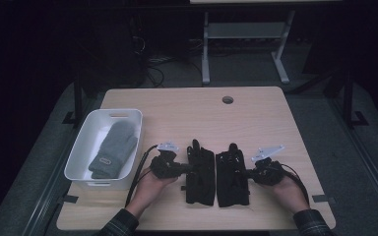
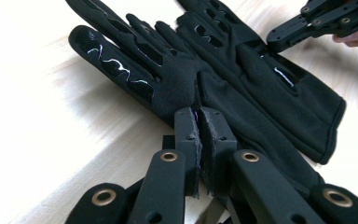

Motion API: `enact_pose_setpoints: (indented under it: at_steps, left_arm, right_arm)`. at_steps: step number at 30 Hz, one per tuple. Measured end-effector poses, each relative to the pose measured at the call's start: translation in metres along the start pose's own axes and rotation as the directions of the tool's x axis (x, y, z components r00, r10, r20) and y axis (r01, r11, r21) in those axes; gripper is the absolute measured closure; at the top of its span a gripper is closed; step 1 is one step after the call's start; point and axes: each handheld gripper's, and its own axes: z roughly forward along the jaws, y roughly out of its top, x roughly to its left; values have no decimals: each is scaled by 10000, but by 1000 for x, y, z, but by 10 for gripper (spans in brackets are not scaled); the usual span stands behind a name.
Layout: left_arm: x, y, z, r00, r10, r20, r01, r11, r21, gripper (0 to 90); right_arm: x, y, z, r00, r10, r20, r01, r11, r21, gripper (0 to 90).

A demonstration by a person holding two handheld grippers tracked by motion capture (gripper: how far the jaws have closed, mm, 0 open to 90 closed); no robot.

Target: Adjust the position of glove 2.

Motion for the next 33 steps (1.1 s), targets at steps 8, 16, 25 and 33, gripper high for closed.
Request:
enact_pose_setpoints:
  at_steps: [8,16,25,33]
  left_arm:
    - [-2,3,-2,9993,-126,366,133,9997,-197,852]
    - [-5,12,-7,9979,-27,654,62,9985,-535,852]
    - [-6,20,-13,9973,54,738,6,9967,-810,854]
    - [-9,27,-8,9962,196,850,-132,9971,-750,854]
  right_arm:
    - [3,2,1,9999,-106,12,106,9999,37,900]
    - [7,6,5,9997,-194,-122,194,9998,31,900]
    - [21,20,19,9984,-418,-374,419,9991,15,900]
    - [33,35,32,9953,-737,-633,741,9972,44,900]
